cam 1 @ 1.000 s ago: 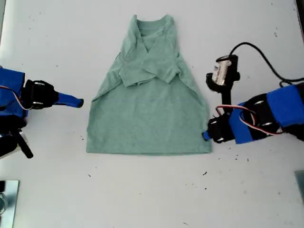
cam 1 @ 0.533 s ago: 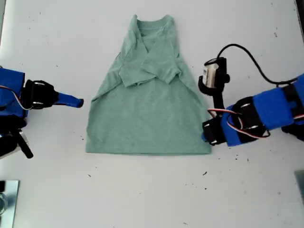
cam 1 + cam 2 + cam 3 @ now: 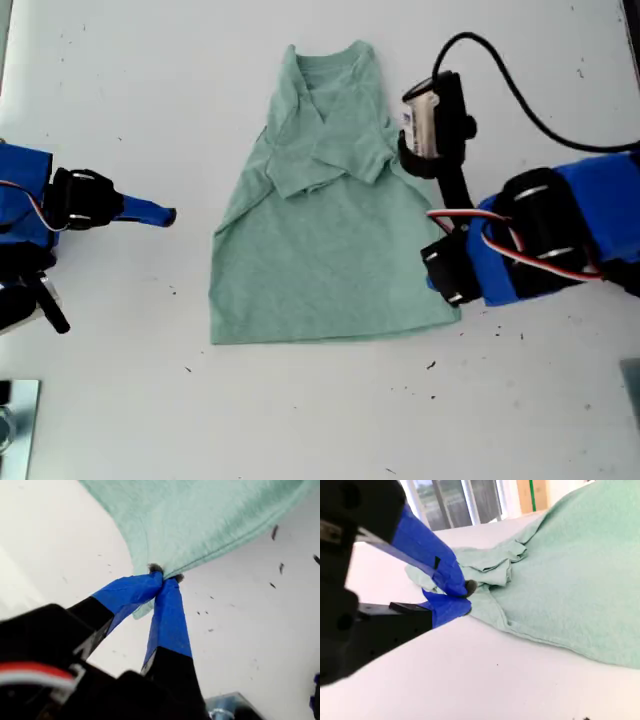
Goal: Fold t shirt
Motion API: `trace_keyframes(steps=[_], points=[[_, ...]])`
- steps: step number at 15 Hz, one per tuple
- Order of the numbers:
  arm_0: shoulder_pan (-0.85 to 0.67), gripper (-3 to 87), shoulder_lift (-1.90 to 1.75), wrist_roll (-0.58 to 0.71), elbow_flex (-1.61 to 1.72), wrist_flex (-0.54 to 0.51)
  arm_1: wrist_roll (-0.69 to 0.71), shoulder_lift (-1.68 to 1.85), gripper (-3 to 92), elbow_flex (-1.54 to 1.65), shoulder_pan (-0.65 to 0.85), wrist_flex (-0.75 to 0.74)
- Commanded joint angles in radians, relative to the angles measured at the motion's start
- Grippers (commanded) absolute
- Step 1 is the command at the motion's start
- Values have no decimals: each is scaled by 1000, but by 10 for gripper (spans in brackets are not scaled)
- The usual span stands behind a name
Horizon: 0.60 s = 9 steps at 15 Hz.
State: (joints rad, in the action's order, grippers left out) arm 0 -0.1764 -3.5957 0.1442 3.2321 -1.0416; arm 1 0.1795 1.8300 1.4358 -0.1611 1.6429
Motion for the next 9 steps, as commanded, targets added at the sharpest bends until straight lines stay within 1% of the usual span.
trace_keyframes(steps=[1, 3, 6, 7, 8, 9], points=[[6, -2, -8, 11, 14, 14, 60, -41, -8, -61, 6, -152], [5, -2, -8, 11, 14, 14, 101, -199, -8, -67, 28, -331], [9, -2, -8, 11, 14, 14, 117, -350, -8, -64, 31, -531], [9, -2, -8, 11, 14, 14, 120, -368, 60, -61, 25, -565], [9, -2, -8, 11, 14, 14, 121, -374, 198, -75, 11, -557], [9, -2, -8, 11, 14, 14, 133, -351, 251, -103, -6, -512]])
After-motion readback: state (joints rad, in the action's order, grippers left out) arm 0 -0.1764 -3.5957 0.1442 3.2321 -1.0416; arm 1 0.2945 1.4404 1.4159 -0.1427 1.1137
